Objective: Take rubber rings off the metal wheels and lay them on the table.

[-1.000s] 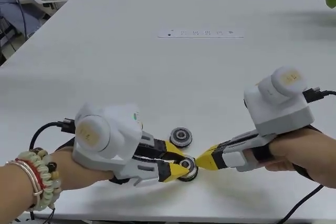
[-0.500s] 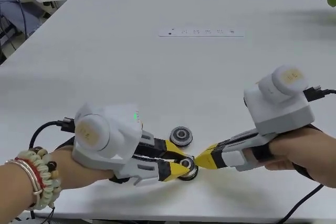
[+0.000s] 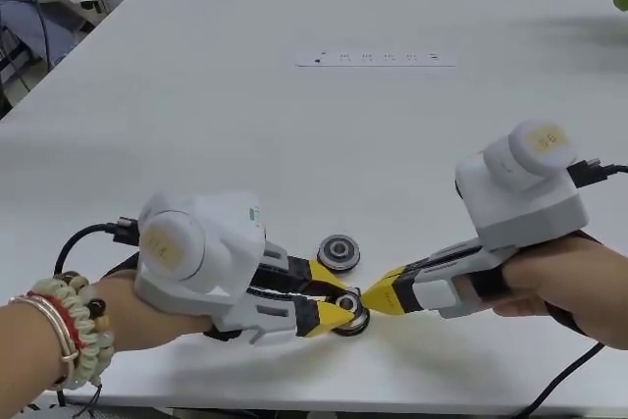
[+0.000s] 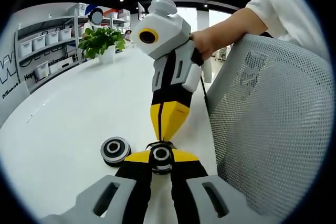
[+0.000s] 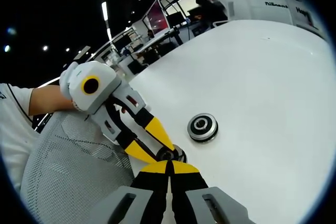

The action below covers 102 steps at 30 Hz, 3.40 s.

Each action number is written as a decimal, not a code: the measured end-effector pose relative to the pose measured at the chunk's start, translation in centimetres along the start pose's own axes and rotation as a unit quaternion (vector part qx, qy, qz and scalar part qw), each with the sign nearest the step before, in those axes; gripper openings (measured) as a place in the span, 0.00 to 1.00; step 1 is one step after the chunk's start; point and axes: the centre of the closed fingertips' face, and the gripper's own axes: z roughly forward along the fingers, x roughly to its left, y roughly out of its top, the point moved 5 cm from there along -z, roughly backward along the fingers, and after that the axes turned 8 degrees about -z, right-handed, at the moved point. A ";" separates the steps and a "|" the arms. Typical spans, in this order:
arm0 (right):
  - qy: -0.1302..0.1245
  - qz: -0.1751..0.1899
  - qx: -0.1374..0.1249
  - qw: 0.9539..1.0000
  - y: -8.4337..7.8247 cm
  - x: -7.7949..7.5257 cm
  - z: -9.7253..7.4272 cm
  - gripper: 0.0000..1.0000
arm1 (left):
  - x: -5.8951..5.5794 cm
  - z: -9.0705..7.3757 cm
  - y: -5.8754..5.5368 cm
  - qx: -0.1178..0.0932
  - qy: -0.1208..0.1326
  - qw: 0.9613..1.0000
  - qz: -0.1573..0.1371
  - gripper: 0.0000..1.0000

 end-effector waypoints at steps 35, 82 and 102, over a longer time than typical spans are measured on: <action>0.005 -0.012 0.000 1.000 0.6 0.8 0.3 0.00 | 0.0 0.1 0.0 -0.006 0.003 1.000 -0.008 0.08; -0.036 -0.011 -0.045 0.998 2.5 0.2 -2.0 0.00 | -1.6 -11.8 4.1 0.021 0.084 0.996 -0.019 0.65; -0.049 -0.040 -0.080 0.995 4.4 0.9 -3.4 0.00 | -1.0 -15.7 -1.4 0.000 0.193 0.974 -0.119 0.73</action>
